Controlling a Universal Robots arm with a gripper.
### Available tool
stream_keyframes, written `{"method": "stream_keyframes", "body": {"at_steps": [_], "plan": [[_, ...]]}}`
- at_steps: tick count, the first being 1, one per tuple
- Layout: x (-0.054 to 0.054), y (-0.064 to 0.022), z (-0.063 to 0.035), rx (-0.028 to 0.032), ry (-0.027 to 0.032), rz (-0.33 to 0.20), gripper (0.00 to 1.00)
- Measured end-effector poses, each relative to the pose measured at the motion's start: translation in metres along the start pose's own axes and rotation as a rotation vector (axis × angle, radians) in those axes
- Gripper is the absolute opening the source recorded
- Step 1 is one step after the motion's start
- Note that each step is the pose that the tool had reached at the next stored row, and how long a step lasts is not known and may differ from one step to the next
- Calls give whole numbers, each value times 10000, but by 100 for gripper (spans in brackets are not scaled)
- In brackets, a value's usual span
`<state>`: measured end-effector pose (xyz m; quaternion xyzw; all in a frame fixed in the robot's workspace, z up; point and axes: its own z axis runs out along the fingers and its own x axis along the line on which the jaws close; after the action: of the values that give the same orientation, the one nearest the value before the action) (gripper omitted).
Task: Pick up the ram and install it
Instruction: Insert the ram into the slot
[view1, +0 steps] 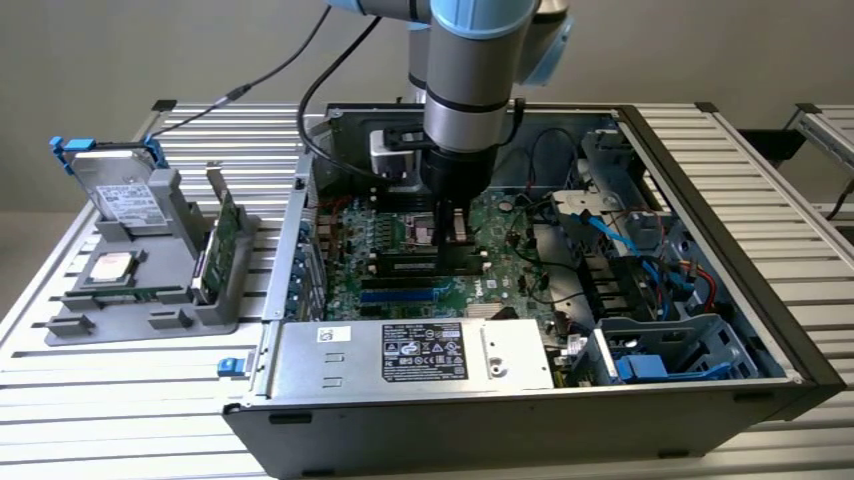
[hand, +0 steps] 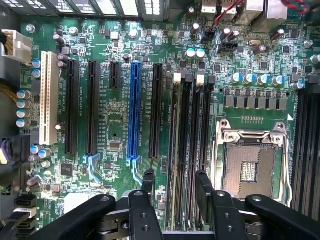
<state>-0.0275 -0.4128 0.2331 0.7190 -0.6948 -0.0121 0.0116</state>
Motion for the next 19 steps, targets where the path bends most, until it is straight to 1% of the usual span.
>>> {"method": "stream_keyframes", "body": {"at_steps": [4, 7, 8, 9, 10, 12, 13, 15, 16, 19], "plan": [[0, 3, -86, -7, 1, -1, 45], [0, 3, -93, -7, -2, -1, 45], [0, 3, -93, -8, -2, -1, 44], [0, 3, -93, -7, -2, -1, 37], [0, 3, -93, -7, -1, -1, 37], [0, 3, -94, -8, 0, 0, 25], [0, 3, -93, -8, 0, -1, 25], [0, 3, -93, -8, 0, -1, 13], [0, 3, -93, -8, -1, -1, 10], [0, 3, -93, -8, -1, -1, 10]]}}
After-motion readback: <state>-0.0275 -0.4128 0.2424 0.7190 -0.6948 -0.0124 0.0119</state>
